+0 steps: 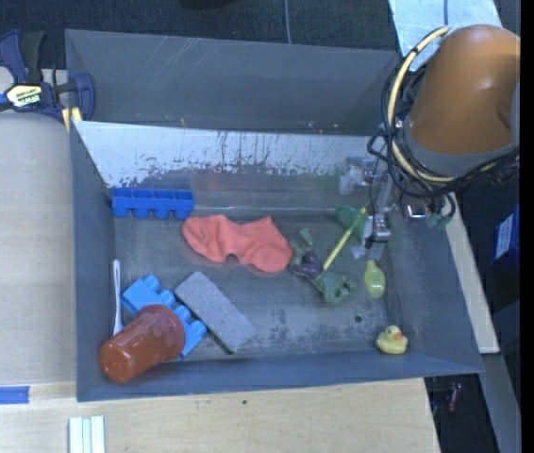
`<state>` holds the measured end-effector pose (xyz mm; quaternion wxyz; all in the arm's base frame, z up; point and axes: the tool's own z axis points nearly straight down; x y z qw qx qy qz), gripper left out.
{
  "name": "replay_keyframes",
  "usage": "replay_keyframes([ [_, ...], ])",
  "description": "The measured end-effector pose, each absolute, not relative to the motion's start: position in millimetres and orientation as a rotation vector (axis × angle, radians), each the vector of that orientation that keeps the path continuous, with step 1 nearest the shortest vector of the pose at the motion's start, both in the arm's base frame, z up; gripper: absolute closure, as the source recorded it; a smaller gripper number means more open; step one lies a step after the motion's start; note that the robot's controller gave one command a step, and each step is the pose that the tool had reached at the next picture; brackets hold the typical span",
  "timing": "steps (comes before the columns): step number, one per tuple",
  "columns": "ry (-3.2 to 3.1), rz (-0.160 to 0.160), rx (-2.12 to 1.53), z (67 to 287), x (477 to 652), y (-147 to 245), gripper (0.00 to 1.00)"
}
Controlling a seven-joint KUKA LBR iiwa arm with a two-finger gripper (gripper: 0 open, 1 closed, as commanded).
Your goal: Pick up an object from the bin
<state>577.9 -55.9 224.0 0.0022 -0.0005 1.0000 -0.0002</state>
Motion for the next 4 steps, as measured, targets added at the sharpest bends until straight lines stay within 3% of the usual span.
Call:
replay_keyframes([
  [1, 3.127, -0.002, 0.028, 168.3, 605.2, -9.1, 0.0],
  [2, 3.135, -0.004, -0.03, 151.0, 608.9, 27.0, 0.0],
  [3, 3.118, 0.002, 0.178, 96.5, 618.2, 41.2, 0.0],
  [4, 3.097, 0.003, 0.282, 71.9, 607.9, 47.7, 1.0],
])
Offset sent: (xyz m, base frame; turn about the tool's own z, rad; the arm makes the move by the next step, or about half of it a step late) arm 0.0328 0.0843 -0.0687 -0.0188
